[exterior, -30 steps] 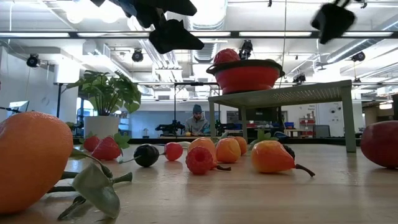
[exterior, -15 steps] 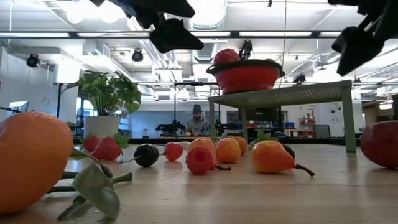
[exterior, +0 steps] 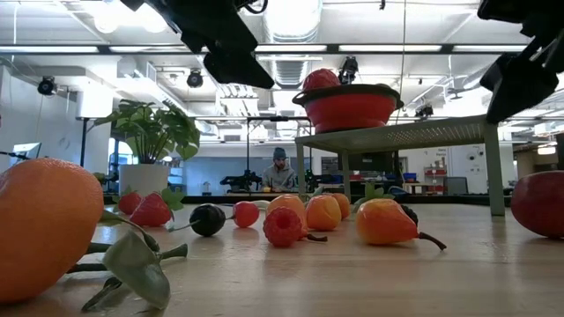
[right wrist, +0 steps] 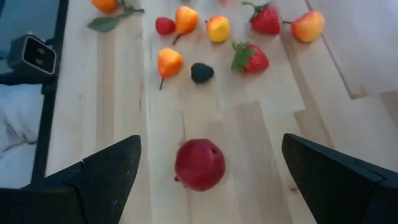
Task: Pick & Place Fruit
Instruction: Put the strawberry into the red gray colander on the shelf
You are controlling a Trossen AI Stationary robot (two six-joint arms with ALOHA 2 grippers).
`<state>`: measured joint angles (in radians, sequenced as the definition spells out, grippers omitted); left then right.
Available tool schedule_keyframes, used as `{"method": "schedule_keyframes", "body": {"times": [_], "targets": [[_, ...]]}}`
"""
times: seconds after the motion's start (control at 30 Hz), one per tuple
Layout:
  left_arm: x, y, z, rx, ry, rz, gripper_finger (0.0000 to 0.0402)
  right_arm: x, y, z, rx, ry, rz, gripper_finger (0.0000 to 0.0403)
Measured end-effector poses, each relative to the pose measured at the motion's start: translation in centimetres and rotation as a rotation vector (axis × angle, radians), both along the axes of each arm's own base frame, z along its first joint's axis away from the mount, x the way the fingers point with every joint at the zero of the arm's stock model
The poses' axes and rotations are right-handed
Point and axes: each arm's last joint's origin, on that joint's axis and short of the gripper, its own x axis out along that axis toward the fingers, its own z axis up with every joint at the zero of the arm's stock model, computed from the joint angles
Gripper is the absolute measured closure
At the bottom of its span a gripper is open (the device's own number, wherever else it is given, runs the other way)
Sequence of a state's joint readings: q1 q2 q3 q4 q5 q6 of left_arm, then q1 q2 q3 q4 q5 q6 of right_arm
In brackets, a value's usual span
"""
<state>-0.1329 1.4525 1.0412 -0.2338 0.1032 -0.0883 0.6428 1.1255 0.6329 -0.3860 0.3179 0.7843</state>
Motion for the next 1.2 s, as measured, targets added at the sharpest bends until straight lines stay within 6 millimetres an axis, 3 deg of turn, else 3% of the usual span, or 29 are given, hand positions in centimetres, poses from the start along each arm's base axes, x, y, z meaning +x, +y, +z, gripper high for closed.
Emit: {"method": "schedule_keyframes", "body": {"times": [0.63,0.83,1.2], "targets": [[-0.1,0.0,-0.1,-0.036,0.019,0.03,0.0041,4.0,4.4,-5.7,-0.159,0.219,0.023,0.0019],[0.0,0.0,-0.1,-0.038,0.017,0.03,0.0041,4.8,4.8,-6.0,-0.197,0.224,0.046,0.0019],[0.0,0.0,0.0,-0.048,0.019,0.038,0.0041,7.3,4.3,-4.3,-0.37,0.092,0.032,0.0019]]}}
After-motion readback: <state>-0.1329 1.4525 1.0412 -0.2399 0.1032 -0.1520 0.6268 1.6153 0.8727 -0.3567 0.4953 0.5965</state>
